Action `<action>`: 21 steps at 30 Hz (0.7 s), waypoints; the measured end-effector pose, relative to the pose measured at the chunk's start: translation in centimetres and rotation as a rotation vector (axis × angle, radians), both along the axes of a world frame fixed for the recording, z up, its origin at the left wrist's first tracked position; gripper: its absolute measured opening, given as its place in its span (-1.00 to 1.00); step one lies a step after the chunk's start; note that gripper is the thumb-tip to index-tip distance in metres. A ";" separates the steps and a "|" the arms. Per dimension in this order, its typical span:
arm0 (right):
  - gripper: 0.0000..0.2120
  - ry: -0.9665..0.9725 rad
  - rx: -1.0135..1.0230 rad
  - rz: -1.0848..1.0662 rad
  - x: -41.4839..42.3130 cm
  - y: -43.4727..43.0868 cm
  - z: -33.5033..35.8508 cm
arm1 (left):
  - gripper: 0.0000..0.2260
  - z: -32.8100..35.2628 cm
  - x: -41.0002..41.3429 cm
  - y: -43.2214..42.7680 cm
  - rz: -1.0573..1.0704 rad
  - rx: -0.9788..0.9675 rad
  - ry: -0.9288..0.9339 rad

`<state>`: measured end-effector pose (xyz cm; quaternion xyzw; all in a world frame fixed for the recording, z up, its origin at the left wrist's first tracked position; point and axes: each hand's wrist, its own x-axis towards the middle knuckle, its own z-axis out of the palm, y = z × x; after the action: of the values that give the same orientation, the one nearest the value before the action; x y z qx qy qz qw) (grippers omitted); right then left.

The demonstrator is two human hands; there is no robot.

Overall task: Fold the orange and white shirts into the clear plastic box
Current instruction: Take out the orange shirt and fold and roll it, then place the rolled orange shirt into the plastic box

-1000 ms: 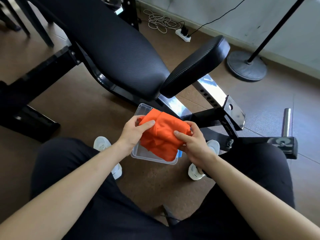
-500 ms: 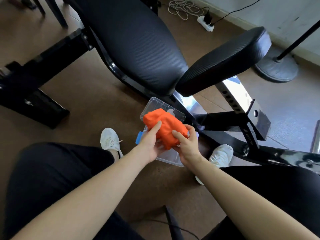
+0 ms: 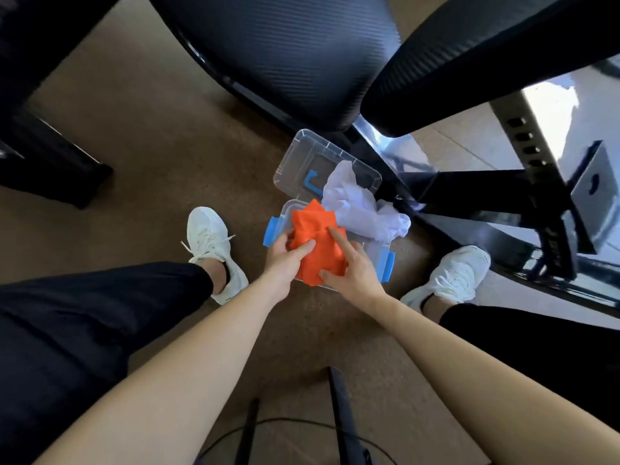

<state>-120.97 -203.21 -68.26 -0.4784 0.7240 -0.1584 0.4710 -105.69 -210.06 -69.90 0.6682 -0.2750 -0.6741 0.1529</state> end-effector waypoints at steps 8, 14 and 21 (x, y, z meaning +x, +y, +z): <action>-0.30 -0.094 0.088 -0.163 -0.5 -1.6 -6.3 | -0.47 -4.9 -0.7 -0.5 -0.265 -0.224 -0.201; -0.32 -0.115 0.182 -0.205 0.7 -2.1 -10.9 | -0.55 -9.4 -0.9 -1.2 -0.384 -0.232 -0.303; -0.34 -0.069 0.165 -0.202 2.7 -4.3 -15.9 | -0.60 -11.8 -1.2 -2.6 -0.465 -0.271 -0.394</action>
<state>-118.31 -207.50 -84.18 -0.3572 0.7624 -0.1612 0.5150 -106.86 -212.71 -81.69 0.6787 -0.5315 -0.5062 0.0265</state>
